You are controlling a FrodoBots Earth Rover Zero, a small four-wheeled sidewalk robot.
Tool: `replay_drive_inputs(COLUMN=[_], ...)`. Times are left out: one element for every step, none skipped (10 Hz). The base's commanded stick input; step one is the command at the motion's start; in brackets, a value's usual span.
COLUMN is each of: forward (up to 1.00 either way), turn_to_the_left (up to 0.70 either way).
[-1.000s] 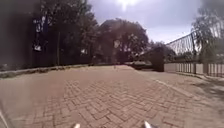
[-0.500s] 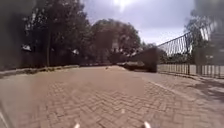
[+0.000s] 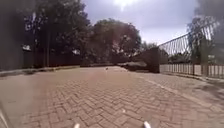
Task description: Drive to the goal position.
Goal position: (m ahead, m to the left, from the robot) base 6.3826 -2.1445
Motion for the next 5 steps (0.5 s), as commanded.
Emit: replay_drive_inputs(forward=[0.7, 0.7, 0.7, 0.7, 0.7], turn_to_the_left=[0.0, 0.0, 0.0, 0.0, 0.0])
